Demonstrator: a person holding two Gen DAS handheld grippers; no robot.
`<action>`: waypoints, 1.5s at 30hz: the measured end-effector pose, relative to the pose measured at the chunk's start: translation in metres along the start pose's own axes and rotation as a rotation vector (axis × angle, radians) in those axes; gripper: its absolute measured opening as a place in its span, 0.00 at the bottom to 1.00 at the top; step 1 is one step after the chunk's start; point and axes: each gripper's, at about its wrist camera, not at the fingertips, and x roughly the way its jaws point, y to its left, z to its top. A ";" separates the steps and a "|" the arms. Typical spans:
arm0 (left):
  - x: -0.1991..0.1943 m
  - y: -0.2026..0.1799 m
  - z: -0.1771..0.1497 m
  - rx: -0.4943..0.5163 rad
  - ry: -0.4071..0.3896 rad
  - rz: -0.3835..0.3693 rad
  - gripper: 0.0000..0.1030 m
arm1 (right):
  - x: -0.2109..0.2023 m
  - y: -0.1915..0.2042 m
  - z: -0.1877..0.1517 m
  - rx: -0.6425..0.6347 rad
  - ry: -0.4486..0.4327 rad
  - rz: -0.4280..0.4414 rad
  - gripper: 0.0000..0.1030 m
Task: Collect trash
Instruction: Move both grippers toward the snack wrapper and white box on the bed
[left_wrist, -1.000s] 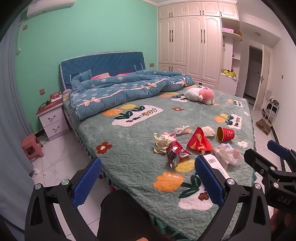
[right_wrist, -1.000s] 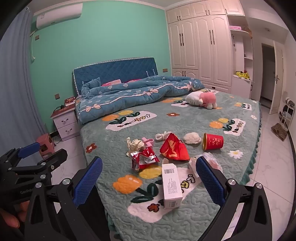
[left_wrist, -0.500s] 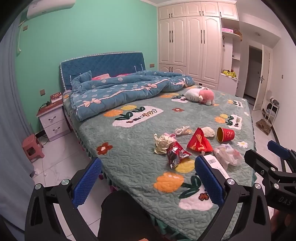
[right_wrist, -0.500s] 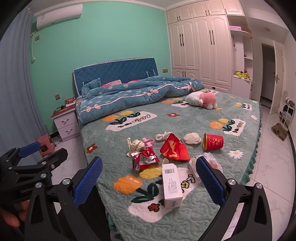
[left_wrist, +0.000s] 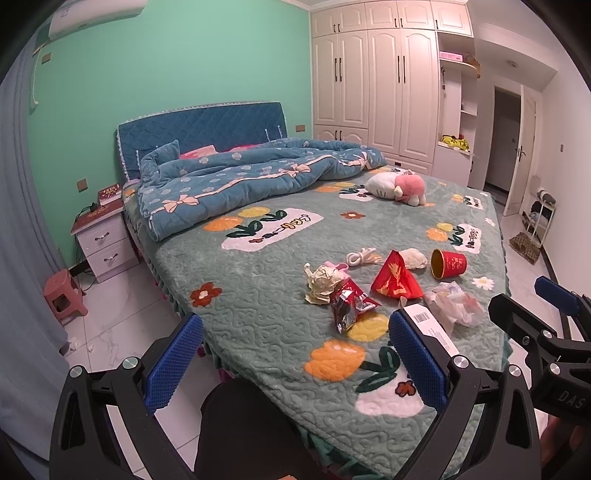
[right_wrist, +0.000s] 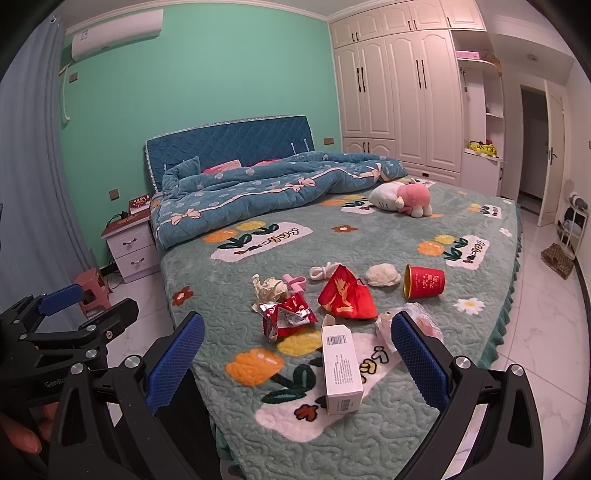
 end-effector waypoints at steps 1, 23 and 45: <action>0.001 0.001 0.000 0.002 0.003 -0.003 0.96 | 0.001 -0.001 0.000 0.003 0.001 -0.002 0.96; 0.042 -0.038 0.016 0.110 0.064 -0.144 0.96 | 0.017 -0.032 0.000 0.032 0.023 -0.050 0.96; 0.116 -0.045 0.018 0.176 0.239 -0.210 0.96 | 0.080 -0.048 -0.015 0.078 0.188 -0.010 0.96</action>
